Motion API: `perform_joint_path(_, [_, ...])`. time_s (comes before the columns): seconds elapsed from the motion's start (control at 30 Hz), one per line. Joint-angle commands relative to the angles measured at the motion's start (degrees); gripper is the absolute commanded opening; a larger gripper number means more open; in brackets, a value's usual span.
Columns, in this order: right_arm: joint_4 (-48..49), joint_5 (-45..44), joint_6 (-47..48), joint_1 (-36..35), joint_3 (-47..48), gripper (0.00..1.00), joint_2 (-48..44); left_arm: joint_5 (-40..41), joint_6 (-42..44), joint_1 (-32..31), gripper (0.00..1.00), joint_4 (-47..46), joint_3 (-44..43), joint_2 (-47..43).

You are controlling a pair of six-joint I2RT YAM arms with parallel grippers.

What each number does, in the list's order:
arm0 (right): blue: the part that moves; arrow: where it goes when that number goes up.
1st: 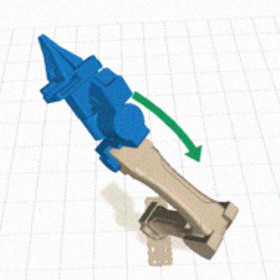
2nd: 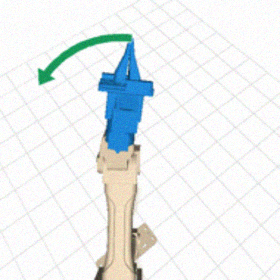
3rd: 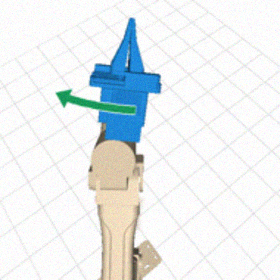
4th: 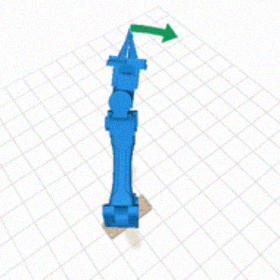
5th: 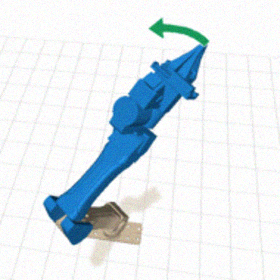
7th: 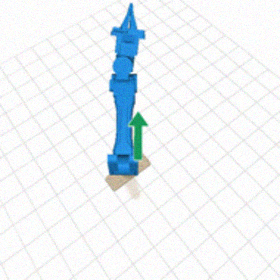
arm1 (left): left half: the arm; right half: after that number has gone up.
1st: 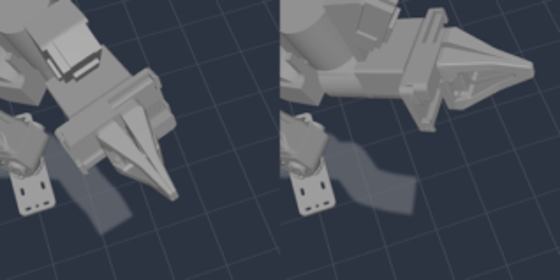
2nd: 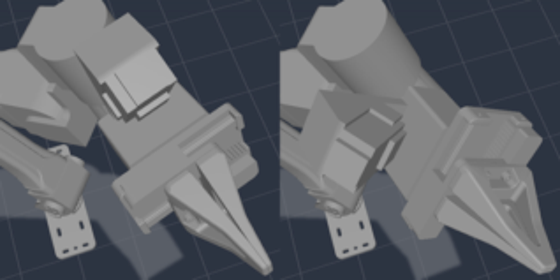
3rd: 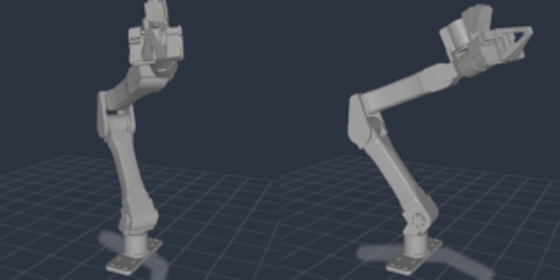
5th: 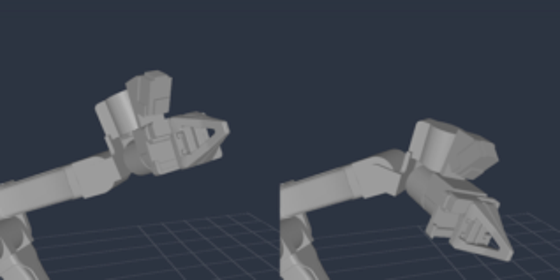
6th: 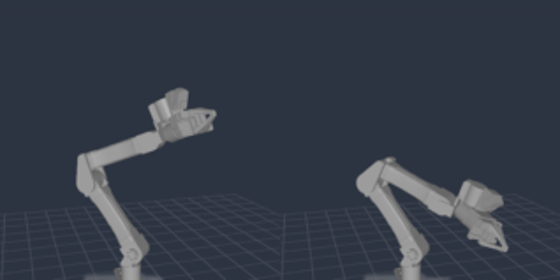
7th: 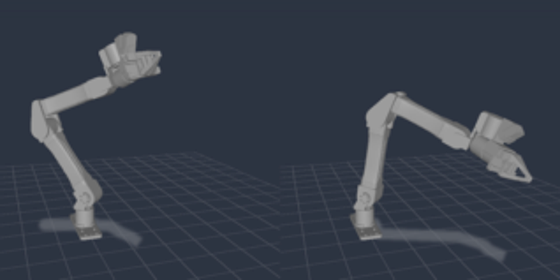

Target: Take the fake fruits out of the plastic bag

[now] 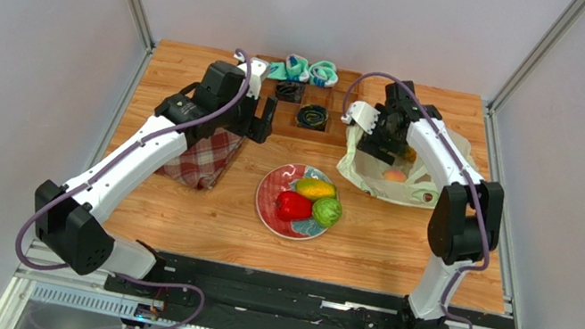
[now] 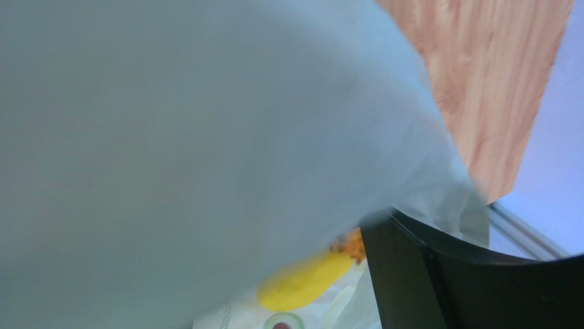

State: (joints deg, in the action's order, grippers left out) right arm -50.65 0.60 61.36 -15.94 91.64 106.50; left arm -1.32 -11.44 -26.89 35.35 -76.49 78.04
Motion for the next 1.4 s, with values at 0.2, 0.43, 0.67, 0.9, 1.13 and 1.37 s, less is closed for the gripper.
perform_joint_path(0.2, [18.0,-8.7,10.1,1.1,6.7,0.89,12.9,1.2,2.9,0.3,0.93,0.2,-0.8,1.7])
perform_joint_path(0.43, [18.9,-14.5,13.4,2.2,12.9,0.64,21.7,1.2,3.6,0.3,0.93,0.5,-2.3,3.1])
perform_joint_path(0.67, [7.2,-8.0,8.4,1.4,12.1,0.07,11.5,1.2,2.7,0.7,0.93,-0.1,-2.7,3.2])
perform_joint_path(0.9, [-5.8,3.8,-2.9,0.9,13.0,0.00,-3.5,-0.4,1.5,1.1,0.93,-0.6,-2.8,2.8])
perform_joint_path(1.13, [-16.9,9.0,-11.2,2.4,0.3,0.00,-8.9,-2.5,-0.3,1.1,0.93,-1.4,-2.9,2.8])
perform_joint_path(1.37, [-14.2,10.7,-21.6,3.6,-8.9,0.12,-8.4,-18.9,-1.1,1.1,0.94,-2.3,-3.0,4.0])
